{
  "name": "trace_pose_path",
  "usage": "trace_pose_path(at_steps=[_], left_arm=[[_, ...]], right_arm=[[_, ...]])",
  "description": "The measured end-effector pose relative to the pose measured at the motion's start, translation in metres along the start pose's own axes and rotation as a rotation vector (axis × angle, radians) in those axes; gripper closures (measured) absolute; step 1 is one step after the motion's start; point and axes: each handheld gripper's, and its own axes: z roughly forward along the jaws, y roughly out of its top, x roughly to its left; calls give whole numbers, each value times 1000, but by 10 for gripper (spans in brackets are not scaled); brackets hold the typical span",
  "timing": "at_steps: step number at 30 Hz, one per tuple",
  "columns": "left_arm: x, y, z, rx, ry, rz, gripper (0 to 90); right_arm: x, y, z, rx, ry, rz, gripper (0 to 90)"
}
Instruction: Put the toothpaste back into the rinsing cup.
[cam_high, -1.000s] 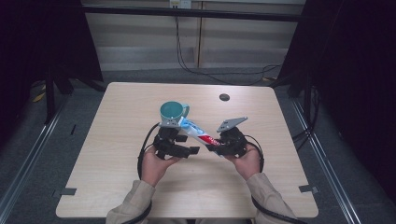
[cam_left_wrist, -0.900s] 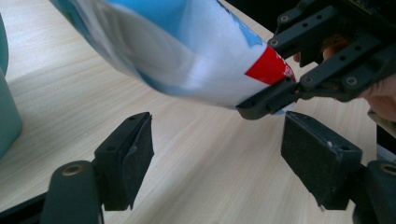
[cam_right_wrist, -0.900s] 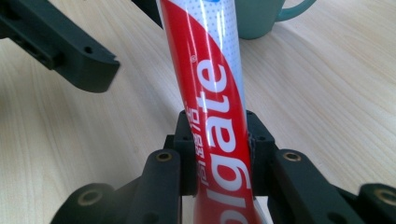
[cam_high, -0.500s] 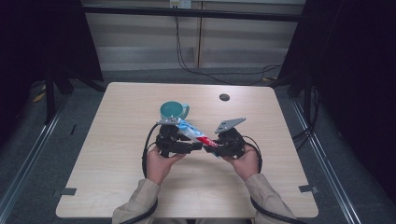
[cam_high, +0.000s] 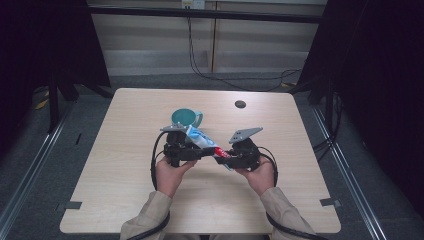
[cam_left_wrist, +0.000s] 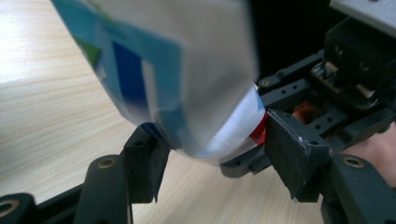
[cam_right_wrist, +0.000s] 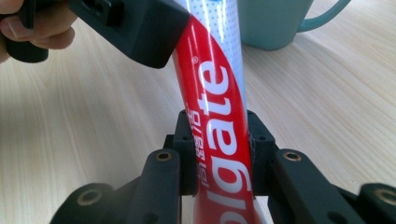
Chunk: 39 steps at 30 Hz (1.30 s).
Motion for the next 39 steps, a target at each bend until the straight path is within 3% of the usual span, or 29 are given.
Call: trace_pose_path(at_steps=[12, 19, 21, 26, 30, 32, 33, 34, 36, 38, 39], left_arm=[[3, 3, -6, -97, -78, -87, 505], [0, 6, -9, -101, -74, -52, 641], [-1, 7, -9, -102, -74, -50, 641], [-1, 7, -8, -120, -79, -67, 528], [-4, 9, -7, -123, -65, -53, 459], [-3, 8, -7, -134, -64, -59, 486], [-2, 7, -5, -151, -86, -92, 489], [-2, 7, -5, -151, -86, -92, 514], [-2, 7, -6, -159, -101, -82, 551], [-4, 8, -8, -150, -95, -55, 631], [-8, 10, -11, -148, -84, -34, 707]], right_arm=[[2, 2, 2, -50, 53, 36, 719], [3, 3, 5, -73, 83, 66, 701], [3, 3, 5, -75, 82, 66, 701], [2, 4, 3, -85, 88, 70, 720], [3, 6, 3, -89, 98, 66, 720], [5, 7, 3, -86, 98, 57, 719], [5, 7, 4, -92, 108, 63, 718], [5, 7, 4, -92, 108, 63, 718], [7, 8, 4, -98, 100, 56, 717], [6, 7, 4, -107, 125, 73, 694], [7, 7, 5, -120, 121, 71, 613]])
